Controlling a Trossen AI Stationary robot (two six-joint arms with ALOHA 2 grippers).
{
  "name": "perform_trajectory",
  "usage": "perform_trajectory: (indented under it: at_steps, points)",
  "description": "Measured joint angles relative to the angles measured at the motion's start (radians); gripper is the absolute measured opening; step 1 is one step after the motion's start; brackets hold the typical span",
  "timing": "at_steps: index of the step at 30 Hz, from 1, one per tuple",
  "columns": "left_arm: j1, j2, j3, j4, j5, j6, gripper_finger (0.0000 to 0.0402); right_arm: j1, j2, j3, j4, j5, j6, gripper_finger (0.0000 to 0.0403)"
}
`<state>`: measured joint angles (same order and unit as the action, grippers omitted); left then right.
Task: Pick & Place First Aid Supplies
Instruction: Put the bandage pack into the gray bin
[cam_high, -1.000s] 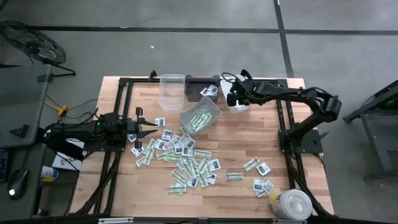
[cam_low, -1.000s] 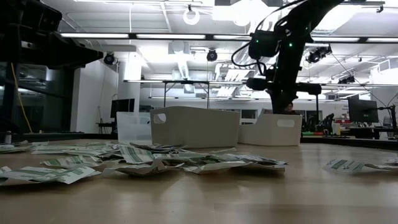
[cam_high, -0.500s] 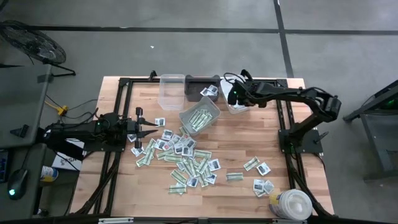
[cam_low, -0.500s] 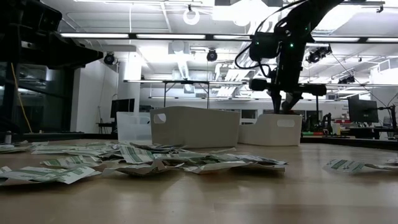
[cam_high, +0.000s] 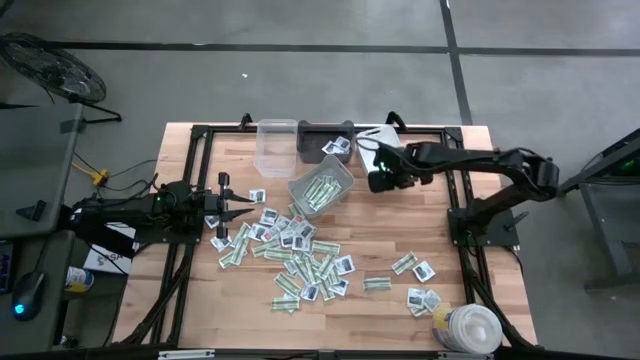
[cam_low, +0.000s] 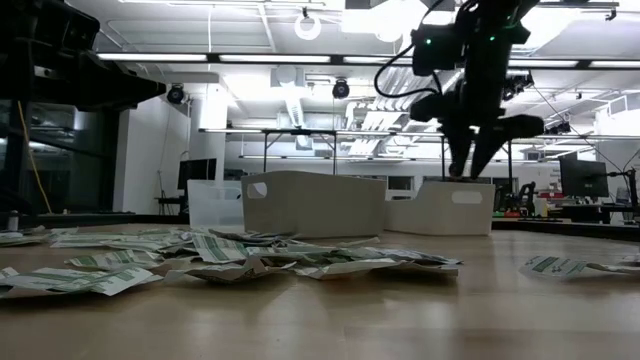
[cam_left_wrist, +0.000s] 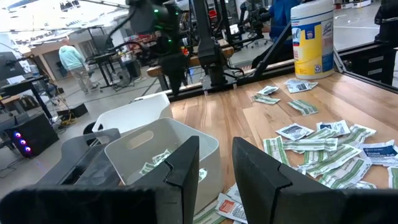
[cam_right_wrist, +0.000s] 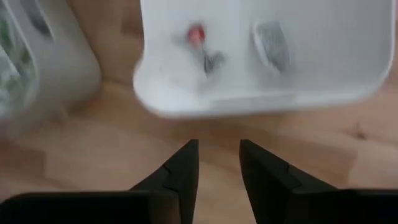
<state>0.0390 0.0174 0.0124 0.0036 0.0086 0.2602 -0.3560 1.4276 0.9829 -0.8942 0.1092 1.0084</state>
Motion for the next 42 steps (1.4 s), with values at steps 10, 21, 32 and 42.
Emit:
perform_trajectory:
  at_steps: [10,21,32,42]
  points:
    - [0.0,0.0,0.0,0.0,0.0,0.0,0.0096,0.103,-0.029,0.0,-0.109,-0.059,0.008,0.011]
    - [0.0,0.0,0.0,0.0,0.0,0.0,0.0096,0.297,-0.029,0.0,-0.33,-0.15,0.12,0.011]
    - [0.0,0.0,0.0,0.0,0.0,0.0,0.0096,0.446,-0.027,-0.058,-0.33,-0.225,0.241,0.011]
    - [0.0,0.0,0.0,0.0,0.0,0.0,0.0096,0.573,-0.027,-0.178,-0.178,-0.256,0.294,0.011]
